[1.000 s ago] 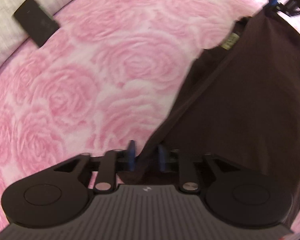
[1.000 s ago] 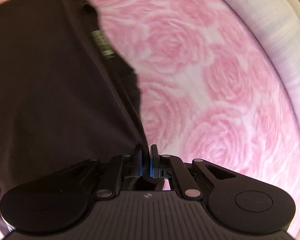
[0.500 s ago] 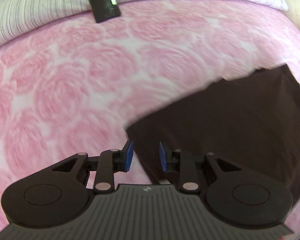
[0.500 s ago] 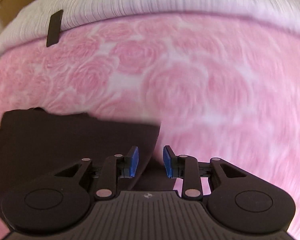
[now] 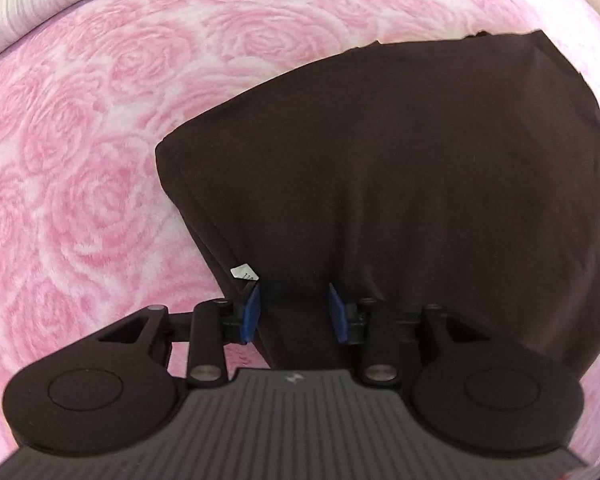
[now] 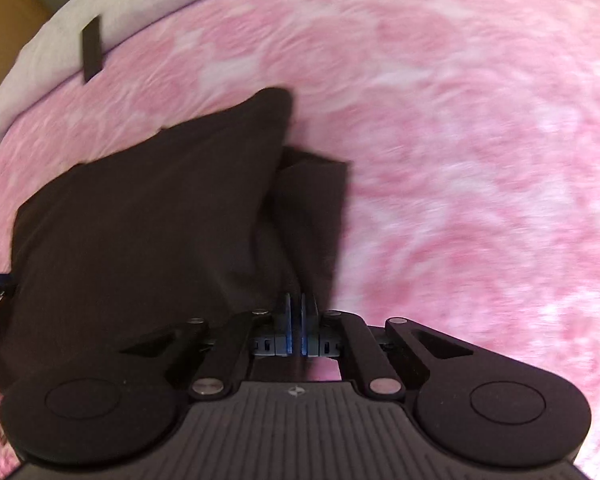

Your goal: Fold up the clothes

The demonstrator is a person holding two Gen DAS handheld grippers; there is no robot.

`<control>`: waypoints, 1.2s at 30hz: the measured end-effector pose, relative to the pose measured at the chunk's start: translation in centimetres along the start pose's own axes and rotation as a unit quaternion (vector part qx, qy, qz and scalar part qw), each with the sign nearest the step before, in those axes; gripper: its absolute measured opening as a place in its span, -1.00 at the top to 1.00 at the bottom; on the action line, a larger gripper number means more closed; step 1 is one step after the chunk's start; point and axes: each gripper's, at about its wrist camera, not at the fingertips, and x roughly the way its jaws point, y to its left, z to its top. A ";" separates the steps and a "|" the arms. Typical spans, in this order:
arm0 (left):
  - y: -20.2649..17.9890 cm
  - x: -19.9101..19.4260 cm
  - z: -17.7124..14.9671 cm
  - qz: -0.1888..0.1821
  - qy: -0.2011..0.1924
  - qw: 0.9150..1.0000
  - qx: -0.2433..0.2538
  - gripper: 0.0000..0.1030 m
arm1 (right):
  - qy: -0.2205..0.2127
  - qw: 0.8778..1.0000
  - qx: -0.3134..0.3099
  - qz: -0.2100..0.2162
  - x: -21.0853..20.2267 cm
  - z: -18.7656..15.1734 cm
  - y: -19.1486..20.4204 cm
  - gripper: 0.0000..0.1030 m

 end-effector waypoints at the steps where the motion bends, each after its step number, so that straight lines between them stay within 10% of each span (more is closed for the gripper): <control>1: 0.0 0.0 0.1 0.002 0.002 1.000 0.006 0.31 | -0.002 1.000 -0.003 -0.004 -0.3 -0.1 0.0 0.97; 7: -0.6 0.0 0.3 0.017 0.006 1.000 0.006 0.30 | -0.057 0.998 -0.017 -0.016 -1.3 2.9 0.0 0.84; 11: -0.7 0.2 0.1 0.020 0.006 1.000 -0.004 0.29 | -0.062 0.997 -0.040 0.032 0.7 6.5 0.5 0.27; 14: -0.6 0.3 -0.1 0.020 0.006 1.000 -0.011 0.27 | -0.034 0.996 -0.062 0.049 3.7 8.6 1.2 0.28; 18: -0.4 0.3 -0.2 0.019 0.005 1.000 -0.015 0.18 | -0.016 0.995 -0.095 0.029 6.7 10.3 1.9 0.83; 27: 0.2 -1.3 -0.4 0.021 -0.007 0.998 -0.051 0.35 | -0.085 0.996 -0.040 -0.005 1.9 9.1 -0.1 0.61; 36: -0.3 -1.6 -0.6 0.004 -0.013 0.997 -0.074 0.36 | -0.008 0.998 -0.019 0.061 3.0 3.0 -0.3 0.47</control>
